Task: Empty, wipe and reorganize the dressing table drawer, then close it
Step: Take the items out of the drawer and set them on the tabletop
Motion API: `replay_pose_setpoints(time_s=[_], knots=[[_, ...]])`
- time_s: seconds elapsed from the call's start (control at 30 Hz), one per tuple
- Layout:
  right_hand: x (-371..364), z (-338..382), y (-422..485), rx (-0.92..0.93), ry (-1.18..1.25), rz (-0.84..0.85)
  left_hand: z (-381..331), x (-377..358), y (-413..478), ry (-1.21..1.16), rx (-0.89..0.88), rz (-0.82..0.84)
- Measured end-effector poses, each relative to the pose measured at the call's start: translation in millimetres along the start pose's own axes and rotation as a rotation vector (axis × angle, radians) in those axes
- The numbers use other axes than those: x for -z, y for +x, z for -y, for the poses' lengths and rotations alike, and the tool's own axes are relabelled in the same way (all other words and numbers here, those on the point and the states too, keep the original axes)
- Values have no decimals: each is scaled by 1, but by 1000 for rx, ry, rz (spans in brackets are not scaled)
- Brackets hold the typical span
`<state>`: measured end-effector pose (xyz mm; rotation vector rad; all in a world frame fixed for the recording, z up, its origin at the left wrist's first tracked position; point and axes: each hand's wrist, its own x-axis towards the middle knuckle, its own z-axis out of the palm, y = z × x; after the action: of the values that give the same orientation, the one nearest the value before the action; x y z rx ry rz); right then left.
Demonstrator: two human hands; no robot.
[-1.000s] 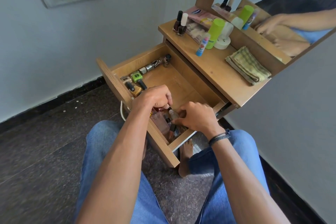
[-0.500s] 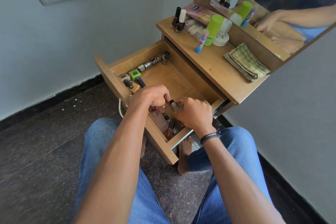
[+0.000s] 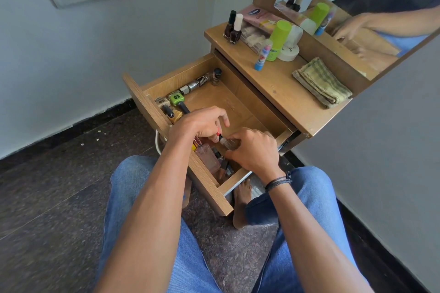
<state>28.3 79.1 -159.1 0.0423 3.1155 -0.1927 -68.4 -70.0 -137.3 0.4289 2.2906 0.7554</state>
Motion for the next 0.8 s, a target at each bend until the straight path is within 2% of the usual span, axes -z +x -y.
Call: replay_pose_setpoints(time_s=[0.23, 0.43, 0.6, 0.8], knots=[[0, 1, -3, 19, 66, -52, -2, 2, -2, -124, -129, 9], [1, 2, -5, 22, 150, -139, 1, 4, -1, -176, -171, -70], [2, 1, -5, -4, 240, -161, -4, 11, -1, -339, -148, -209], [0, -1, -4, -53, 318, -152, -1, 15, 1, -553, -78, -301]])
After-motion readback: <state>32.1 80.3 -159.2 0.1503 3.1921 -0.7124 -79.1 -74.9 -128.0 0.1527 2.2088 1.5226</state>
